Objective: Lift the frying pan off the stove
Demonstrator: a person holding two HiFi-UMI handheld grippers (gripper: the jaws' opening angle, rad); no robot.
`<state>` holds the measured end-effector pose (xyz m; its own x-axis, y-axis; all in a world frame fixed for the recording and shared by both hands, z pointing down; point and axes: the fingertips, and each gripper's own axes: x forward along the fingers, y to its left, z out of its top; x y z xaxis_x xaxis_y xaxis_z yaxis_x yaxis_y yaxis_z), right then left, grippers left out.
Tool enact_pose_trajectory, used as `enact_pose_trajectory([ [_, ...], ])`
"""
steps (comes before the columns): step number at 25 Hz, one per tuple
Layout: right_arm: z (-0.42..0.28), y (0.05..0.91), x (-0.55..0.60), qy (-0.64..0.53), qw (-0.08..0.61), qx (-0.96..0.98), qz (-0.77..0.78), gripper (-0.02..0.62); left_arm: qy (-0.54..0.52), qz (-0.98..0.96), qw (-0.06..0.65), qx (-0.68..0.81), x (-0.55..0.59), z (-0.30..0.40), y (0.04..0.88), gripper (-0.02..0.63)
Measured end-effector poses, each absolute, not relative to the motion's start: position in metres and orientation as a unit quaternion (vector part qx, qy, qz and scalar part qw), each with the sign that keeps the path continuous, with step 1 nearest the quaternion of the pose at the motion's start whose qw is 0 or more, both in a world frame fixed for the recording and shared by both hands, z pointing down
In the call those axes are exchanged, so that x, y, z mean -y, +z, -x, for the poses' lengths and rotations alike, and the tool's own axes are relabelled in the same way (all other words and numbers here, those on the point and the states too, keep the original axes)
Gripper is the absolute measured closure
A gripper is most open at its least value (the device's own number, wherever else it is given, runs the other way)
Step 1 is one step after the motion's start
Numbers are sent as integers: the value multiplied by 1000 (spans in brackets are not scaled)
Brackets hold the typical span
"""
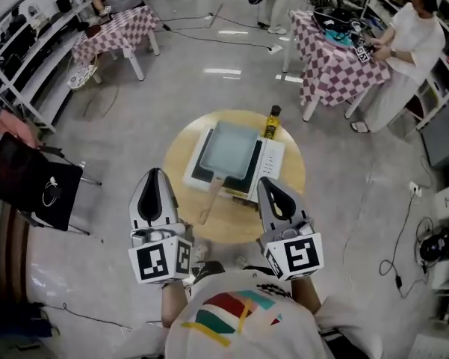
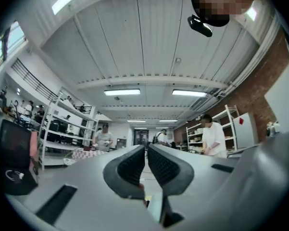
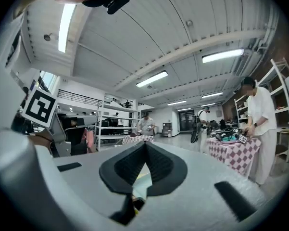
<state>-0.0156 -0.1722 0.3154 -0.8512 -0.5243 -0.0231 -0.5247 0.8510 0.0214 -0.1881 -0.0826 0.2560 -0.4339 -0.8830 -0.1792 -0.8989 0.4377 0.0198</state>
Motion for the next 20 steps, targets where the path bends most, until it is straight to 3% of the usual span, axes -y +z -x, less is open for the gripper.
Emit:
enact_pose_trajectory([
  [8, -14, 320, 189, 6, -3, -912, 409, 601, 65, 654, 56, -752, 152, 170, 259, 586],
  [20, 15, 307, 155, 16, -7, -848, 530, 601, 94, 773, -8, -628, 178, 193, 262, 586],
])
